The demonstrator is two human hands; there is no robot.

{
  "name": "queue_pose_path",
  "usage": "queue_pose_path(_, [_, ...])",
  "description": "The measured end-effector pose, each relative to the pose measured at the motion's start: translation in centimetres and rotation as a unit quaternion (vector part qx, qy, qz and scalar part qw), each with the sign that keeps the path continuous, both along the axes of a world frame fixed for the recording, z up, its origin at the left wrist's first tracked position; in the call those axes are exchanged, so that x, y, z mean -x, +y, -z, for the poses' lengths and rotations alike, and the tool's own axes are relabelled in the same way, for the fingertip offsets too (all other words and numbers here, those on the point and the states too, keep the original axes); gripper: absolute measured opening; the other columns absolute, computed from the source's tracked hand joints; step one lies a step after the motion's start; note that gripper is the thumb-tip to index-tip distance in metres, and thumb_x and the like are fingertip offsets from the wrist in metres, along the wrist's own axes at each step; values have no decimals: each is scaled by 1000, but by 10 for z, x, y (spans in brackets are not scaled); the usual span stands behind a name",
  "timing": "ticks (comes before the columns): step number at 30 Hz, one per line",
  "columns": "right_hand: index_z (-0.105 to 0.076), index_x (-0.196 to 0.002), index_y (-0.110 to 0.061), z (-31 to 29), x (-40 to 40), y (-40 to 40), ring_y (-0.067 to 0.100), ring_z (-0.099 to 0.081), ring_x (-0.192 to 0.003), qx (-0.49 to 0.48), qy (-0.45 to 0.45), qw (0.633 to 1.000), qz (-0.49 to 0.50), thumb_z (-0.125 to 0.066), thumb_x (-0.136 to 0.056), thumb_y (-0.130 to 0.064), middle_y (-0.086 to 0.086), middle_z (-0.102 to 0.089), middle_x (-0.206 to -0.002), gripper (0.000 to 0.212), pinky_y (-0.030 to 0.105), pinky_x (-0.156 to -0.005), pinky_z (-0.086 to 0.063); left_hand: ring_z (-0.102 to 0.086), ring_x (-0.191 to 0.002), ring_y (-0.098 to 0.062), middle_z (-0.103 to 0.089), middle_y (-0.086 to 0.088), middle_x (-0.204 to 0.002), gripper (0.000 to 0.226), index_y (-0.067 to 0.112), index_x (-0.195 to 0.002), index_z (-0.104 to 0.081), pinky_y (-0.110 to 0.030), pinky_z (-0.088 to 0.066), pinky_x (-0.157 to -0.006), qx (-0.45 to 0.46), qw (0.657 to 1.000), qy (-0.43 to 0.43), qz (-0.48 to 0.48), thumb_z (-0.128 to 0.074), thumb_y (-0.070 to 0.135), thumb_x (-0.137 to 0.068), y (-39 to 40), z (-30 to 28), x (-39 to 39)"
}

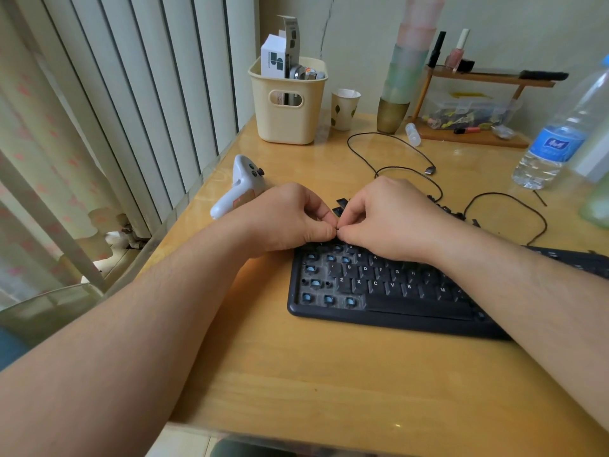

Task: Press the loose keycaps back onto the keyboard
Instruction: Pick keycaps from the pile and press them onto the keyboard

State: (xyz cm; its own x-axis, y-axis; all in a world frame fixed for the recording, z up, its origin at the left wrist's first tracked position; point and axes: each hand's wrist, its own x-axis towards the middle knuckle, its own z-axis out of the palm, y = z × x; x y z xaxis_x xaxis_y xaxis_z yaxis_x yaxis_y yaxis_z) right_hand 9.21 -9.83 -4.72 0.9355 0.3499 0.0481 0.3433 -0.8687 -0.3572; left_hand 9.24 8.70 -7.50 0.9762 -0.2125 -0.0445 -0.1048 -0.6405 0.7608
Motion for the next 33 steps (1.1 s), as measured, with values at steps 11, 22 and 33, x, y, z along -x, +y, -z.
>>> queue_pose_path(11, [-81, -72, -26, -9, -21, 3, 17, -70, -84, -65, 175, 981, 50, -87, -76, -21, -4, -76, -72, 9, 34, -81, -55, -64, -75, 1, -73, 13, -70, 10, 25, -80, -79, -16, -49, -68, 4, 999, 16, -32, -86, 31, -78, -4, 0, -5])
queue_pose_path(22, [-75, -58, -17, -6, -33, 11, 18, -65, -69, -67, 211, 973, 70, -88, -76, -10, 0, -71, -61, 23, 35, -80, -49, -70, -99, -18, -78, 3, -89, 4, 23, -88, -80, -35, -54, -97, 54, 998, 18, -40, -78, 26, -89, 10, 3, -15])
queue_pose_path(33, [-76, -74, -17, -14, -24, 9, 14, -68, -73, -51, 164, 984, 47, -88, -79, -21, -5, -74, -65, 14, 31, -68, -48, -58, -70, -1, -65, 9, -76, 9, 32, -96, -75, -24, -47, -68, -14, 987, -125, -96, -67, 29, -93, 10, 15, -24])
